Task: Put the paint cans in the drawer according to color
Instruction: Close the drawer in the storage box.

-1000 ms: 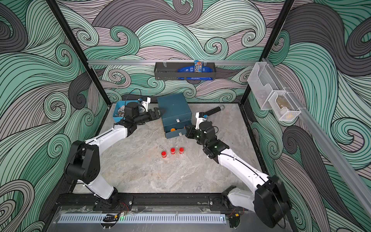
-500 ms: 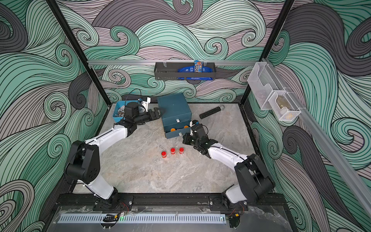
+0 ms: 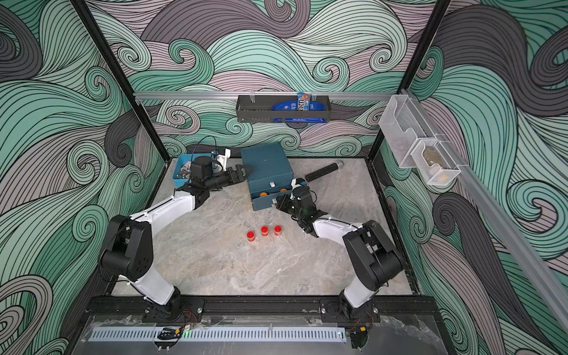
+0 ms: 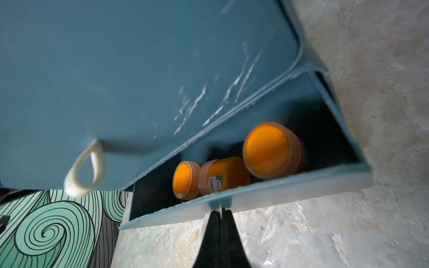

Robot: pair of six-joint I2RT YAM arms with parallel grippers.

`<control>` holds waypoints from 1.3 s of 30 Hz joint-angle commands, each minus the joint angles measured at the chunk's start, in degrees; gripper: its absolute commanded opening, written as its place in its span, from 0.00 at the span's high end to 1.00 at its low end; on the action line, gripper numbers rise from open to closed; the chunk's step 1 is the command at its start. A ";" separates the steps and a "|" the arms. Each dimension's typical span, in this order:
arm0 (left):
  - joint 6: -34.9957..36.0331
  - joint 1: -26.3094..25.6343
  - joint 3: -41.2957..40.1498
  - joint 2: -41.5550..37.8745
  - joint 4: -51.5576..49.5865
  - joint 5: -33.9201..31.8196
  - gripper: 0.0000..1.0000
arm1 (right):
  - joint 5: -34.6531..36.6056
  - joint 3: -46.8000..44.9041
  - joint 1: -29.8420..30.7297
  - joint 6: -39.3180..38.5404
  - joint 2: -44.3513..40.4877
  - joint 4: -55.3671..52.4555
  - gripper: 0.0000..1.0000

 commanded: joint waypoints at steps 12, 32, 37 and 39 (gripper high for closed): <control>0.43 0.10 -0.21 0.00 0.79 0.15 0.06 | -3.81 1.92 -1.25 10.05 8.46 17.62 1.00; 0.09 0.01 -0.17 -0.02 0.97 0.46 0.06 | -2.89 -12.11 -1.01 5.55 -3.57 16.35 0.63; 0.20 0.01 -0.18 0.02 0.89 0.37 0.06 | -4.92 -11.93 -0.94 4.62 0.48 15.29 0.54; 0.27 0.01 -0.17 -0.01 0.90 0.31 0.06 | -5.57 -11.56 -0.96 4.62 2.54 15.99 0.53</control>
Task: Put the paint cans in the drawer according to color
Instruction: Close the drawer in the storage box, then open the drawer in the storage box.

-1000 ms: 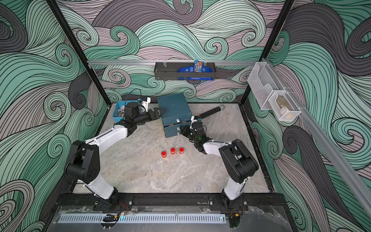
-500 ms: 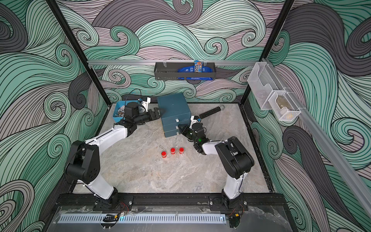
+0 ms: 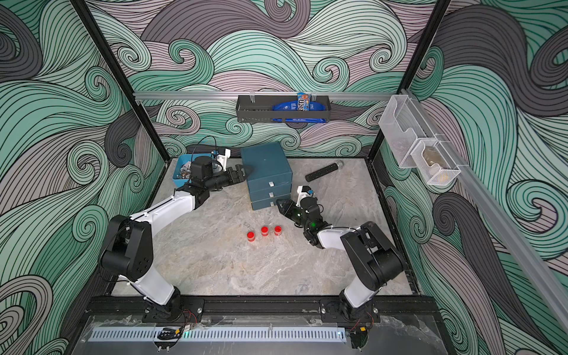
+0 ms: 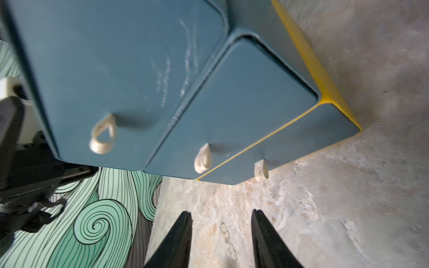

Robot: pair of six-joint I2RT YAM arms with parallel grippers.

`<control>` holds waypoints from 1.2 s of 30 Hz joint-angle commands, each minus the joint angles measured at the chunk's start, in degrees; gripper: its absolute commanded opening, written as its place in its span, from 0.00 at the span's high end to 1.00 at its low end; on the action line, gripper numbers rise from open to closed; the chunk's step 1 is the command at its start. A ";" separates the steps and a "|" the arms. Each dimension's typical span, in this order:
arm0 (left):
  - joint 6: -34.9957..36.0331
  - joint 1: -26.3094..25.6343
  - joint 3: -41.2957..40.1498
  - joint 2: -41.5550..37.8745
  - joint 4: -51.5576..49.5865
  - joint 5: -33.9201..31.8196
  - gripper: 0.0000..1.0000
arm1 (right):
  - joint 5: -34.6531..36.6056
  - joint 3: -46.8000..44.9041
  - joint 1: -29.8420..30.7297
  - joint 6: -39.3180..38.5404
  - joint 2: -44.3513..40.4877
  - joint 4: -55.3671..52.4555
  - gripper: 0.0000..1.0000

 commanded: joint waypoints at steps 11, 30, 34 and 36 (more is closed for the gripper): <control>0.64 0.00 0.01 0.32 0.51 0.10 0.06 | -3.94 6.91 0.00 -3.50 12.52 0.22 0.50; 0.81 0.10 0.27 0.74 0.16 0.02 0.06 | -7.33 9.13 -1.00 4.07 24.87 20.15 0.58; 0.88 0.10 0.27 0.58 0.09 -0.07 0.06 | -7.54 9.99 -1.12 4.55 26.17 20.49 0.60; 0.99 0.10 0.27 0.54 0.08 -0.18 0.06 | -7.77 10.25 -1.30 5.00 27.08 21.57 0.62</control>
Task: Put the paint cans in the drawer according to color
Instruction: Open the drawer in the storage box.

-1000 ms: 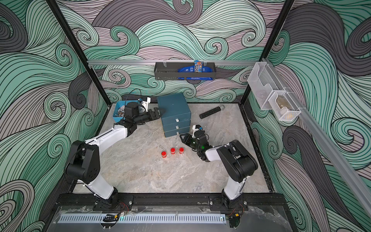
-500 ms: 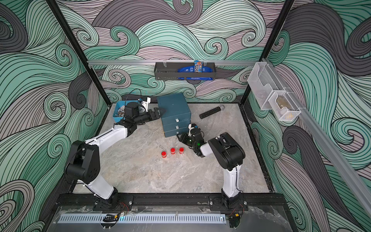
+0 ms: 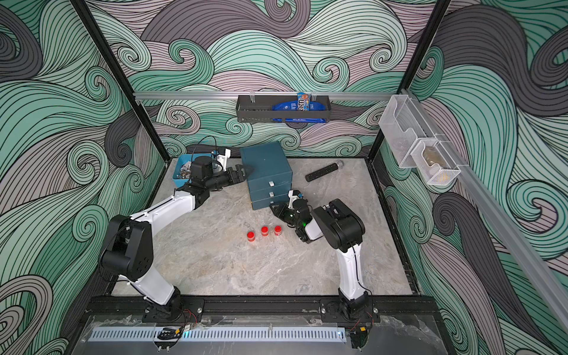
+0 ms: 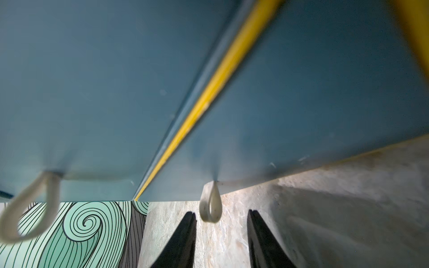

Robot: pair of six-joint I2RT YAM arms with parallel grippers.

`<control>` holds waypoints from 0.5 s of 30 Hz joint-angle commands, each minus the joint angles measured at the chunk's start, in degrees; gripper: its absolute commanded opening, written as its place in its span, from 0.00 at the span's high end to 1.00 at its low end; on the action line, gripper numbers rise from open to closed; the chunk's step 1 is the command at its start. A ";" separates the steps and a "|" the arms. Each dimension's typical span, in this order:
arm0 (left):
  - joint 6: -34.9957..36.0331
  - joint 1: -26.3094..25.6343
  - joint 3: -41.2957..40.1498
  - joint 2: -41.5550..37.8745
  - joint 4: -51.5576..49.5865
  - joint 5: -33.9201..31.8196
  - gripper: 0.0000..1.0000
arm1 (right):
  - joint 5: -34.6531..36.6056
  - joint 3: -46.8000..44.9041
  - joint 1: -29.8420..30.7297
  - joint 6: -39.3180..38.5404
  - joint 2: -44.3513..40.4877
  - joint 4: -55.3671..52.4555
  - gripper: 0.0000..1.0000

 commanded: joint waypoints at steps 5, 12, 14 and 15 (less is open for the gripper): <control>0.99 0.11 0.34 0.58 0.15 -0.21 0.06 | -0.99 1.77 -1.10 1.77 2.41 5.12 0.63; 1.11 0.10 0.36 0.54 -0.02 -0.22 0.06 | -0.75 2.49 -1.39 2.95 2.98 6.79 0.82; 1.14 0.10 0.41 0.54 -0.02 -0.29 0.06 | -0.63 2.44 -1.40 3.22 2.95 7.43 0.88; 1.22 0.10 0.37 0.54 -0.02 -0.31 0.06 | -0.56 2.44 -1.39 3.27 2.88 7.27 0.91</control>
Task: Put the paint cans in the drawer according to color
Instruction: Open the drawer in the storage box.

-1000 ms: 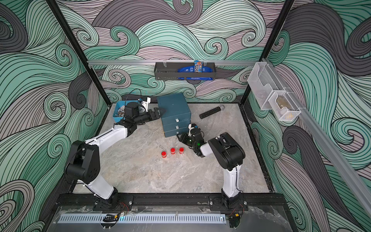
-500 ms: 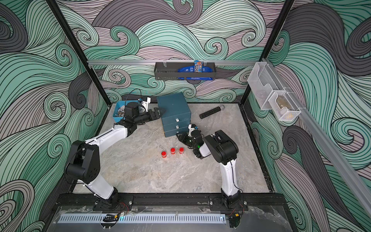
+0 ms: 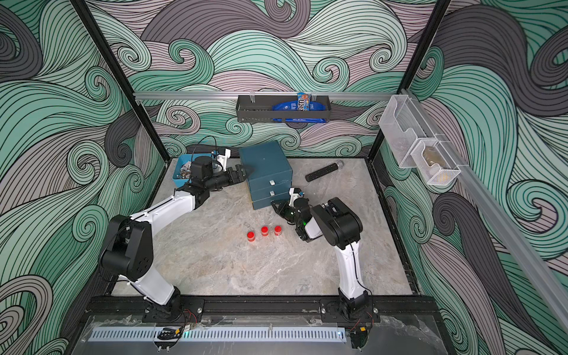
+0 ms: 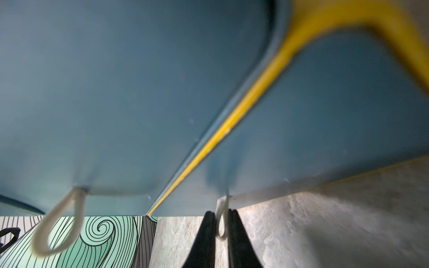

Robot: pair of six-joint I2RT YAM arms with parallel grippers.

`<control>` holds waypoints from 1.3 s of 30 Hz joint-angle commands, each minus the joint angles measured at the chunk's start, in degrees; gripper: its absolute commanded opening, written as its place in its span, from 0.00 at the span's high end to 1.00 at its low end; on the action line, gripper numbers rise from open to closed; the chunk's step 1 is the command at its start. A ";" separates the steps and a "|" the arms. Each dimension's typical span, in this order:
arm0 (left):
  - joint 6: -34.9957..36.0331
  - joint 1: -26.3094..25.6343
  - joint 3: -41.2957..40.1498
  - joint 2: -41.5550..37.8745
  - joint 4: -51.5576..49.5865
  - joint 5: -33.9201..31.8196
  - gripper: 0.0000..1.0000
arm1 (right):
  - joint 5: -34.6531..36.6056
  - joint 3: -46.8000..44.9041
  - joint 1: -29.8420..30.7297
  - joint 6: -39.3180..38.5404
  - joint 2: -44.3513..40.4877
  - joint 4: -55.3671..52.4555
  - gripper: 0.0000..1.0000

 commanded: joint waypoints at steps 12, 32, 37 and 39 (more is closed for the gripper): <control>1.13 0.10 0.37 0.45 -0.15 -0.37 0.06 | 1.69 -4.05 -1.00 -3.14 -4.58 -1.99 1.00; 1.05 0.10 0.28 0.06 -0.04 -0.32 0.06 | 1.50 -17.42 -0.95 -6.20 -13.98 -5.43 1.00; 0.95 0.08 0.27 0.00 -0.01 -0.34 0.06 | 2.36 -20.07 -0.78 -7.93 -18.36 -7.87 0.66; 0.83 0.10 0.27 -0.05 0.10 -0.13 0.06 | 2.98 -20.30 -0.62 -9.57 -21.86 -10.70 0.62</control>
